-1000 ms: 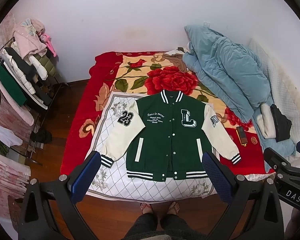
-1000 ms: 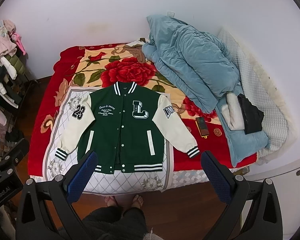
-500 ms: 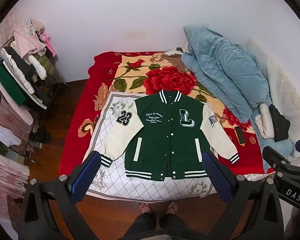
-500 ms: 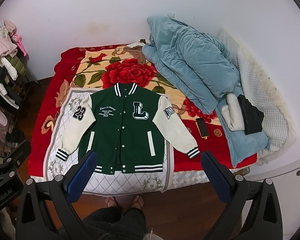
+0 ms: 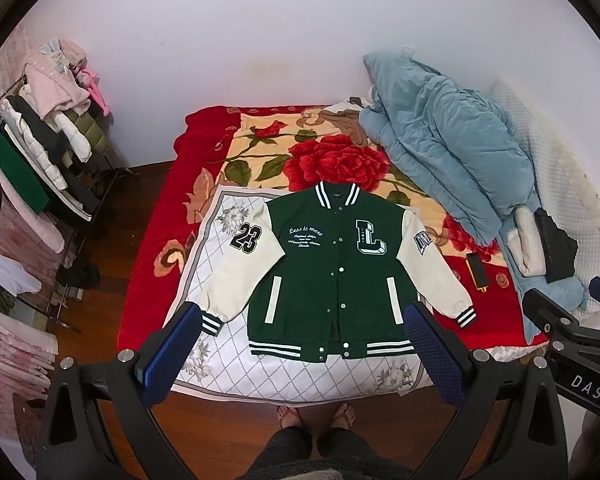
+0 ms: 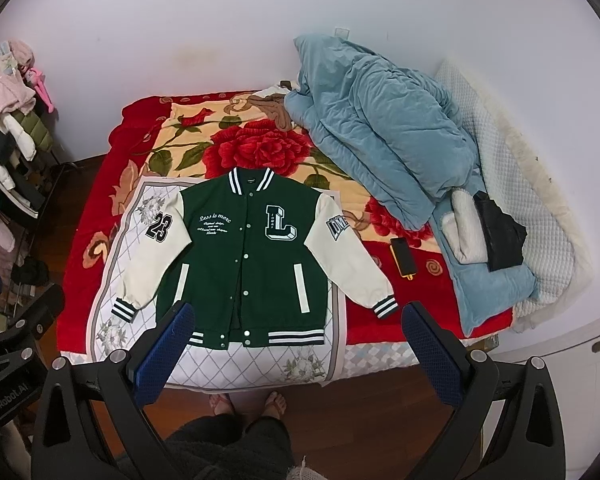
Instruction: Fold large clothes
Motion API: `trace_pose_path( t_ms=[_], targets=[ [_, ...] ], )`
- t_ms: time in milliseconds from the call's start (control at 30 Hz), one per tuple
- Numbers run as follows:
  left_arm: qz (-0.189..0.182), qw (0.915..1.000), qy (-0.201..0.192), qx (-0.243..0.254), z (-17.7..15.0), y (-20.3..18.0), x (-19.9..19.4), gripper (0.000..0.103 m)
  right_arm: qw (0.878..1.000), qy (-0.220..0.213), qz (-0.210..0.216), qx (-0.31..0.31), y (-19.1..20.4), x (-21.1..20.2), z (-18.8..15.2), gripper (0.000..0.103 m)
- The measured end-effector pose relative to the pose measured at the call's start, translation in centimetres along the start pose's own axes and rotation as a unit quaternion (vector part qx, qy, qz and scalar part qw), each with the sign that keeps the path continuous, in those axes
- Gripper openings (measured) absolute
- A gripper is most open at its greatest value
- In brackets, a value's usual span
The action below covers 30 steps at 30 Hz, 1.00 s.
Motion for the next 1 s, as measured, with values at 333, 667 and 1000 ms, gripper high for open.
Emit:
trace_pose_path(
  t_ms=[333,667,1000],
  targets=[
    [0.0,1.0,-0.001,0.0,0.1,0.0,-0.1,0.103,1.0,-0.001,0.0,0.001,0.1,-0.1,0.0,0.103],
    [-0.006,1.0,-0.001,0.002,1.1,-1.0,-0.5,0.103,1.0,-0.003,-0.001,-0.001,-0.1,-1.3,0.7,0.103],
    [-0.014,0.9999,-0.002,0.003,1.8,-1.1,0.2,0.103,1.0,0.0,-0.001,0.009,-0.5,-1.4,1.3,0.103]
  ],
)
Point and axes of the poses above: each gripper's, at about its wrist camera, not at the fingertips, and x roughly the way its jaws point, y to its left, z to its top, the point moved 10 cm from there along x, roughly the way its jaws point, and after that the axes turned 8 degrees about -z, right-handed, at the moved point
